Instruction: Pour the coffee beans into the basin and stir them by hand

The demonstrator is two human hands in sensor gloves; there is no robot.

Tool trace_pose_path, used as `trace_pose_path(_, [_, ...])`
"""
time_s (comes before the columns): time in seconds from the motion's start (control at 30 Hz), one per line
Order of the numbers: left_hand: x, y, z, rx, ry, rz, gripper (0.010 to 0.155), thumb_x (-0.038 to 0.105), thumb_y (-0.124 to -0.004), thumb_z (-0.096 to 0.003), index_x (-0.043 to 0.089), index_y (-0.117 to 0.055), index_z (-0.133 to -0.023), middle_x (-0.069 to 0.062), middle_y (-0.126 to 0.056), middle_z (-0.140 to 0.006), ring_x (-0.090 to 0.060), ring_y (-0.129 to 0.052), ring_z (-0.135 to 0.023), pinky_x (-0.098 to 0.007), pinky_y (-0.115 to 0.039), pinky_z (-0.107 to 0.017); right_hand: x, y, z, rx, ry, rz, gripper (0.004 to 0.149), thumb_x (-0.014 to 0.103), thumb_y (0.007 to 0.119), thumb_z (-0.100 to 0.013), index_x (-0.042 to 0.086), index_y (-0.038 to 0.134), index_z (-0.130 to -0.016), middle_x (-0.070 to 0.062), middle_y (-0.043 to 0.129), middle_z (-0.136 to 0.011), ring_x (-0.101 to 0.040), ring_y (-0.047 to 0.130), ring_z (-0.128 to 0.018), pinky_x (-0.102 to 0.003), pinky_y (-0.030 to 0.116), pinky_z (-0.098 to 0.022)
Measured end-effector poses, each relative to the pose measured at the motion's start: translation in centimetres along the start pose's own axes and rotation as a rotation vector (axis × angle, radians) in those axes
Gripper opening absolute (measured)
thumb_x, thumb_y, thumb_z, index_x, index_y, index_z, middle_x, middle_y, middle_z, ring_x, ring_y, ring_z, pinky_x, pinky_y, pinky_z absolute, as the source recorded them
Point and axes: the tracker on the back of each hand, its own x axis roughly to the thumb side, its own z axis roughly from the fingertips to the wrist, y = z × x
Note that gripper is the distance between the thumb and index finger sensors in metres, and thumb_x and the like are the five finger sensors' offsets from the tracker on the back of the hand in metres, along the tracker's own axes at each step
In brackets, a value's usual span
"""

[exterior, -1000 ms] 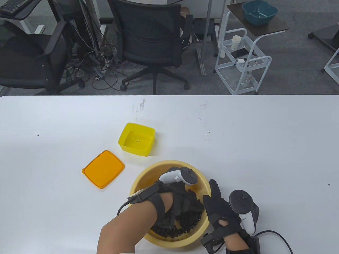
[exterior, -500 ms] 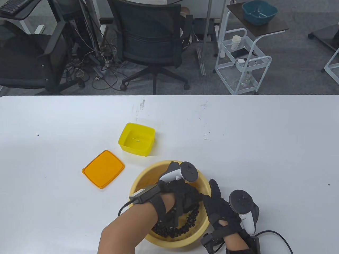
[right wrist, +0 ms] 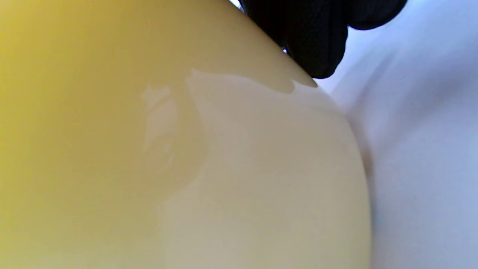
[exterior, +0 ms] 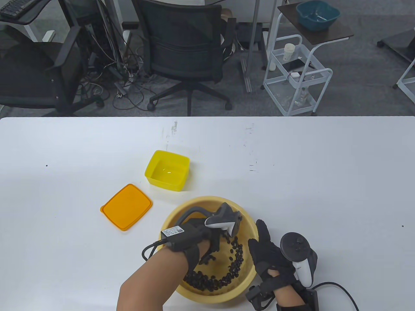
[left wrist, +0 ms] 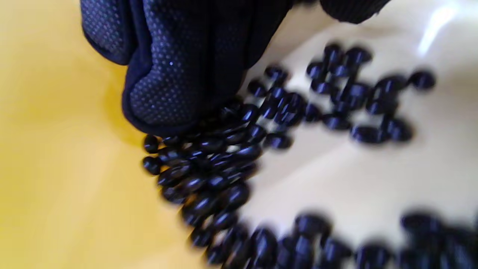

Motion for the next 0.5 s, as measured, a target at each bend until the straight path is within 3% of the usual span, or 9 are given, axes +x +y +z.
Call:
trace_pose_path(0.07, [0.1, -0.7, -0.4, -0.171, -0.051, -0.001, 0.069, 0.050, -0.057, -0.0525, -0.009, -0.075, -0.084, -0.027, -0.096, -0.068, -0.038, -0.108, -0.051, -0.050, -0.075, -0.060, 0.0, 0.0, 0.0, 0.000, 0.000, 0.000, 0.066, 0.039, 0.054, -0.052, 0.015, 0.018, -0.101, -0.024, 0.056, -0.092, -0.049, 0.076, -0.076, -0.062, 0.053, -0.061])
trace_pose_path(0.13, [0.1, -1.2, -0.7, -0.270, -0.107, 0.056, 0.069, 0.051, -0.059, -0.0523, -0.008, -0.079, -0.081, -0.026, -0.098, -0.065, -0.038, -0.109, -0.049, -0.050, -0.076, -0.059, 0.0, 0.0, 0.0, 0.000, 0.000, 0.000, 0.066, 0.039, 0.054, -0.052, 0.014, 0.018, -0.101, -0.024, 0.056, -0.092, -0.049, 0.077, -0.076, -0.062, 0.053, -0.061])
trace_pose_path(0.27, [0.6, -2.0, -1.0, -0.372, -0.264, 0.205, 0.067, 0.050, -0.061, -0.0509, -0.008, -0.086, -0.071, -0.024, -0.105, -0.056, -0.036, -0.113, -0.039, -0.048, -0.080, -0.056, 0.0, 0.0, 0.0, 0.000, 0.001, 0.000, 0.066, 0.039, 0.054, -0.052, 0.015, 0.018, -0.101, -0.024, 0.056, -0.092, -0.049, 0.077, -0.076, -0.062, 0.053, -0.061])
trace_pose_path(0.37, [1.8, -2.7, -1.2, -0.444, -0.434, 0.390, 0.066, 0.051, -0.062, -0.0504, -0.006, -0.089, -0.071, -0.021, -0.107, -0.055, -0.034, -0.114, -0.038, -0.047, -0.081, -0.056, 0.0, 0.0, 0.0, 0.000, 0.001, 0.000, 0.066, 0.039, 0.054, -0.052, 0.015, 0.018, -0.101, -0.024, 0.056, -0.092, -0.049, 0.077, -0.076, -0.062, 0.053, -0.061])
trace_pose_path(0.5, [3.4, -2.9, -1.6, -0.460, -0.581, 0.534, 0.065, 0.052, -0.061, -0.0509, -0.004, -0.090, -0.067, -0.018, -0.109, -0.050, -0.031, -0.115, -0.033, -0.047, -0.083, -0.052, 0.0, 0.0, 0.0, 0.000, 0.002, 0.000, 0.066, 0.039, 0.054, -0.052, 0.015, 0.018, -0.101, -0.024, 0.056, -0.092, -0.049, 0.077, -0.076, -0.062, 0.053, -0.061])
